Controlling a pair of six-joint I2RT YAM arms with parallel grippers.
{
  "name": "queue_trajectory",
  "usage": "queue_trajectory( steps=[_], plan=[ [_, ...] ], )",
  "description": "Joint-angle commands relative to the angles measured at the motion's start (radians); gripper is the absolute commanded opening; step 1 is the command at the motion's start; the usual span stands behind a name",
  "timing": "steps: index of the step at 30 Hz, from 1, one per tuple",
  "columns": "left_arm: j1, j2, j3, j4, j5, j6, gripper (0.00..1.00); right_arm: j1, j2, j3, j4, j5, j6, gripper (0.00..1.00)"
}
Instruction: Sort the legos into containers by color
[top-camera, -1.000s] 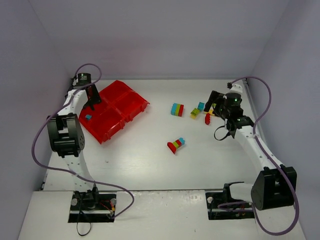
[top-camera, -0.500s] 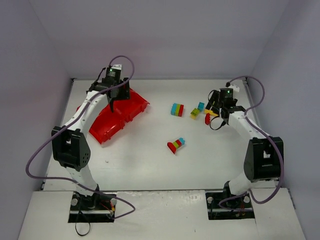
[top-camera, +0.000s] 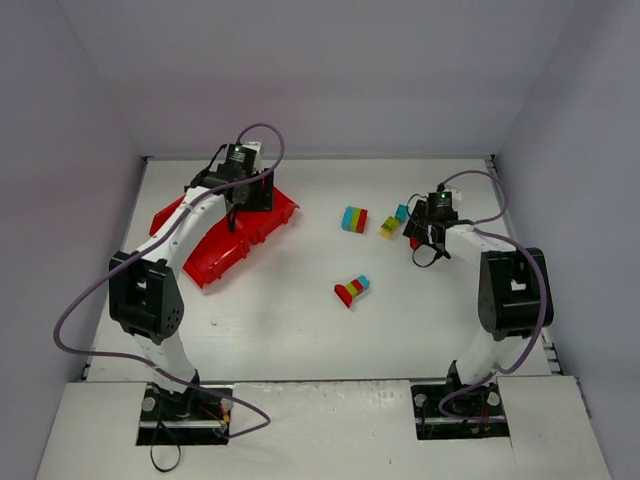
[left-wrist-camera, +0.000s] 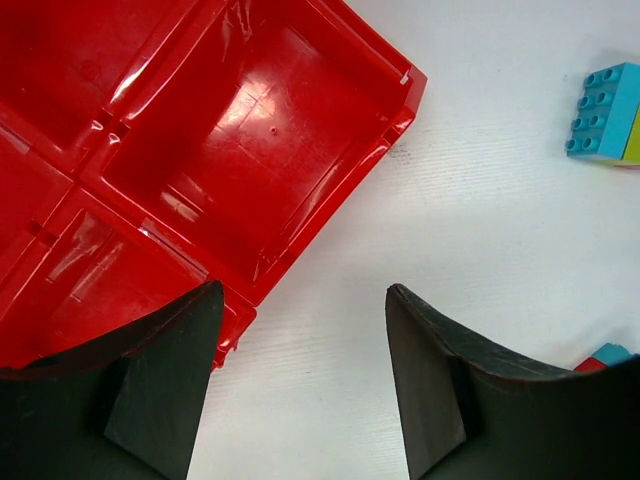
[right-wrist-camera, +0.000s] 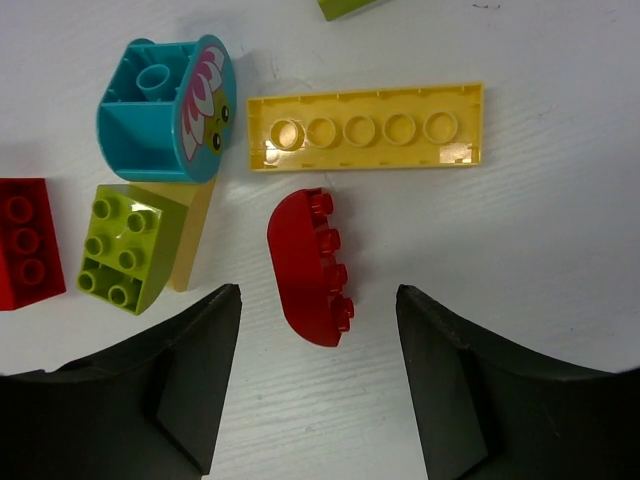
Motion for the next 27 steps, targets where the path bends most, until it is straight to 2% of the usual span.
queue_trajectory(
  steps=[1,7,10,13,14,16,17,18,22,27],
  plan=[
    [-0.015,-0.062,0.013,0.016,0.013,0.01,0.6,0.001,0.022,-0.007,0.08,0.004,-0.006,0.59],
    [-0.024,-0.059,0.023,0.011,0.034,0.01,0.6,0.002,0.062,-0.01,0.118,-0.001,-0.033,0.54],
    [-0.03,-0.056,0.029,0.008,0.051,0.007,0.6,0.001,0.076,0.0,0.123,-0.018,-0.041,0.47],
    [-0.038,-0.051,0.036,0.011,0.059,0.009,0.6,0.004,0.07,-0.006,0.129,-0.021,-0.052,0.31],
    [-0.041,-0.048,0.042,0.011,0.065,0.009,0.6,0.005,0.058,-0.009,0.13,-0.022,-0.055,0.22],
    [-0.047,-0.041,0.052,0.01,0.088,0.007,0.6,0.013,0.03,-0.02,0.133,-0.019,-0.062,0.12],
    [-0.049,-0.039,0.057,0.008,0.097,0.003,0.6,0.031,-0.011,-0.036,0.149,-0.001,-0.087,0.04],
    [-0.053,-0.036,0.069,0.013,0.106,0.0,0.6,0.045,-0.036,-0.044,0.155,0.01,-0.105,0.01],
    [-0.056,-0.018,0.118,0.014,0.194,-0.023,0.6,0.125,-0.168,-0.066,0.19,0.018,-0.193,0.0],
    [-0.061,-0.005,0.161,0.077,0.372,-0.089,0.61,0.189,-0.297,-0.081,0.268,-0.117,-0.234,0.0]
  ],
)
